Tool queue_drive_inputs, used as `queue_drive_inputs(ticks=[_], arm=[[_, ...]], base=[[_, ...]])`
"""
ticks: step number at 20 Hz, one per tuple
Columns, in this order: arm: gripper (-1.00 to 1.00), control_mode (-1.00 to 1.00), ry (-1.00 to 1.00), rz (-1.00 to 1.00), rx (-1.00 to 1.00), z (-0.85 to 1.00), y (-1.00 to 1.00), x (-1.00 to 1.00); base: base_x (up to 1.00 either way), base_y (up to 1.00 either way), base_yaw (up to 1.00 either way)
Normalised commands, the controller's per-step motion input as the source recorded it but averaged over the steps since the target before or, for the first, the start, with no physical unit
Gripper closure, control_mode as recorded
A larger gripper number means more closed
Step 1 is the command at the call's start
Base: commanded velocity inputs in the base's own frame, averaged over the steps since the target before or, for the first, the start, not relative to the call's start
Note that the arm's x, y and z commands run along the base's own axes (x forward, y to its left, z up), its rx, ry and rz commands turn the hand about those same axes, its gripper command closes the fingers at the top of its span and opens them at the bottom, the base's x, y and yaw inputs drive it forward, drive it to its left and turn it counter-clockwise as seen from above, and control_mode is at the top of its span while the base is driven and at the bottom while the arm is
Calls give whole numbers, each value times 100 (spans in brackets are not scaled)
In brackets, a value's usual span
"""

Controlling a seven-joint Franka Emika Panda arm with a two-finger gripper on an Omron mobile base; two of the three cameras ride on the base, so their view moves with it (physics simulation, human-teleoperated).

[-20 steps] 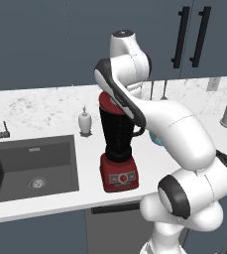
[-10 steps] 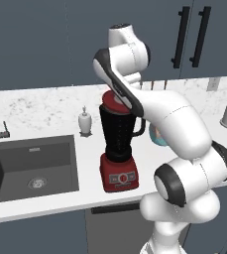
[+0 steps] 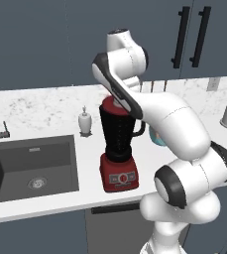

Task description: Close the lid blender by securely placing the lid on top.

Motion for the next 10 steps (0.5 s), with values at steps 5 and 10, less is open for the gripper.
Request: queue_drive_inputs(ticks=[5,10], arm=[[100,-100,0,0,0,-42,8,-11],[-100,-100,-5,0,0,-26,0,-22]], base=[[0,0,0],[0,0,0]])
